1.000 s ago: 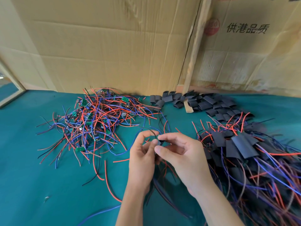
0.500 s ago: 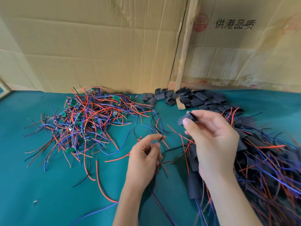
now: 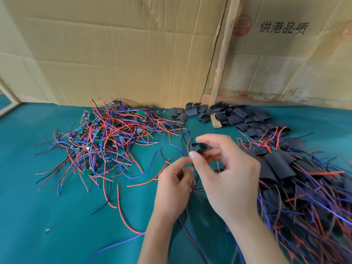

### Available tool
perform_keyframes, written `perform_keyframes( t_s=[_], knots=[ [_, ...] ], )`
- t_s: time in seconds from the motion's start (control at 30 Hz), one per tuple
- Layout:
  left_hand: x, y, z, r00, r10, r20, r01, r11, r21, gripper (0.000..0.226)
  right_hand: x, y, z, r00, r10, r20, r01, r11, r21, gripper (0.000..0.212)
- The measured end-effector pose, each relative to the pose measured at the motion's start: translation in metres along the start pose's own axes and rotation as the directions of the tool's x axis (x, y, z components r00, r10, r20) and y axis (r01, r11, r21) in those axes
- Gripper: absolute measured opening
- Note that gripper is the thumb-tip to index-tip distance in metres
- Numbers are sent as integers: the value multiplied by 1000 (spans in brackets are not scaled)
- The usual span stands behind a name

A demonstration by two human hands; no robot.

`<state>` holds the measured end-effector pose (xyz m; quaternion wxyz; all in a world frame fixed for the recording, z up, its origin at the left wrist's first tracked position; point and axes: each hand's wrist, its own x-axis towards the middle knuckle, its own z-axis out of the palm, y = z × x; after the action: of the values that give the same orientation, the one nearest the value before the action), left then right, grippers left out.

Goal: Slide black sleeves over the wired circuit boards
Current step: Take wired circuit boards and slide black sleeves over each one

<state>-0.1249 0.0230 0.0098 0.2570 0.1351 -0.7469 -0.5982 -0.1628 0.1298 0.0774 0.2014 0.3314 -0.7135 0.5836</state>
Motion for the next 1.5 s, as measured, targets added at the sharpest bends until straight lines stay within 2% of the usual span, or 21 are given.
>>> perform_keyframes(
  t_s=[0.1, 0.23, 0.3, 0.4, 0.53, 0.63, 0.7, 1.07, 1.33, 1.5],
  knots=[
    [-1, 1, 0, 1000, -20, -24, 19, 999, -46, 32, -1, 7, 0, 999, 40, 23, -39, 999, -28, 39],
    [-2, 6, -3, 998, -63, -7, 61, 982, -177, 26, -3, 15, 2, 977, 205, 59, -204, 979, -32, 42],
    [-3, 9, -5, 997, -73, 1, 71, 971, -228, 22, -2, 19, 3, 942, 330, 54, -333, 941, 60, 38],
    [-3, 10, -8, 994, -105, 7, 102, 950, -296, 32, -1, 24, 3, 885, 461, 63, -464, 865, 190, 33],
    [-2, 10, -7, 984, -176, 2, 154, 852, -500, 41, -1, 28, 4, 806, 555, 205, -591, 740, 322, 28],
    [-1, 12, -8, 975, -218, 39, 192, 745, -639, 47, -3, 28, 3, 759, 561, 330, -648, 695, 310, 26],
    [-2, 13, -9, 972, -224, 75, 218, 726, -653, 51, -3, 29, 1, 744, 544, 389, -659, 694, 289, 27],
    [-6, 13, -17, 962, -109, 249, 226, 830, -510, 92, 0, 36, -8, 747, 478, 463, -643, 696, 320, 29],
    [-10, 20, -17, 936, -79, 342, 255, 823, -507, 102, 0, 39, -13, 689, 501, 524, -709, 616, 343, 26],
    [-11, 22, -16, 923, -80, 376, 272, 827, -492, 104, 2, 37, -19, 651, 416, 635, -708, 635, 310, 28]
  ],
)
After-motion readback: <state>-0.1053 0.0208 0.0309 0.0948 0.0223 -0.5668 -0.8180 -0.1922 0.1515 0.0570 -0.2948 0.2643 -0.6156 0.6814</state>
